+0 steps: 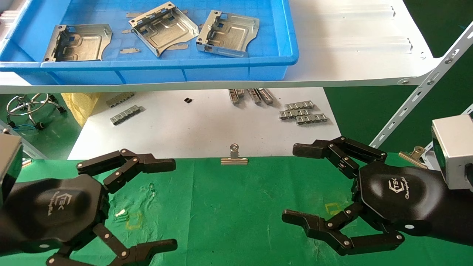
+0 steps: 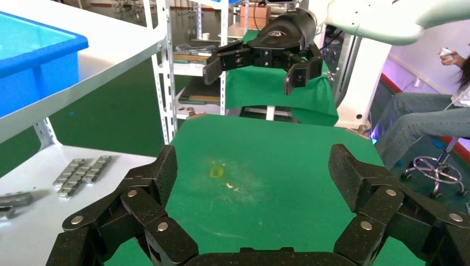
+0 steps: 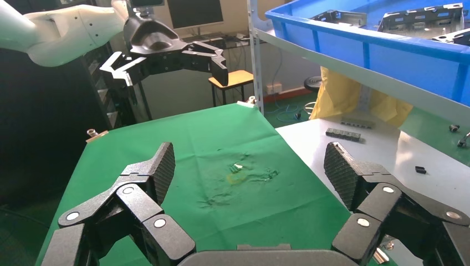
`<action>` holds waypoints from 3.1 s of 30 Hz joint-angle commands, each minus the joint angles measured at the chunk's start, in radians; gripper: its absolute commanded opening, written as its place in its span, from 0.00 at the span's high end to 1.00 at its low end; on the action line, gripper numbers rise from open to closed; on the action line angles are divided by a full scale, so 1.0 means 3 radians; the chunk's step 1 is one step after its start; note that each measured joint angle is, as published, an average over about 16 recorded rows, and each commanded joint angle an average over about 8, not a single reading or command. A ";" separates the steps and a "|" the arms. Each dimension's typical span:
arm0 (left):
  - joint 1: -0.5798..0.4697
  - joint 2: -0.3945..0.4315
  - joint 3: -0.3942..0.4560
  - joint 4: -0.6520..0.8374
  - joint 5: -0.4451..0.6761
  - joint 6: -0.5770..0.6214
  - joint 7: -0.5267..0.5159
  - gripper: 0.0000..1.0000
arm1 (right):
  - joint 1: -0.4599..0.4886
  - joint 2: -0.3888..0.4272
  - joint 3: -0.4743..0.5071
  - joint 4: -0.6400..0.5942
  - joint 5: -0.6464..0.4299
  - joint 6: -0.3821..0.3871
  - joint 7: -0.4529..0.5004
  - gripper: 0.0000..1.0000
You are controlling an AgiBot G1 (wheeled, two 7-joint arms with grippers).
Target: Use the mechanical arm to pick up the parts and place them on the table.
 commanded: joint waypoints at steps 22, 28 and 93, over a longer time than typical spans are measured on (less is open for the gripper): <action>0.0000 0.0000 0.0000 0.0000 0.0000 0.0000 0.0000 0.00 | 0.0000 0.0000 0.0000 0.0000 0.0000 0.0000 0.0000 1.00; 0.0000 0.0000 0.0000 0.0000 0.0000 0.0000 0.0000 0.00 | 0.0000 0.0000 0.0000 0.0000 0.0000 0.0000 0.0000 1.00; -0.3461 0.1843 0.0993 0.4111 0.2383 -0.1589 0.0404 1.00 | 0.0000 0.0000 0.0000 0.0000 0.0000 0.0000 0.0000 0.00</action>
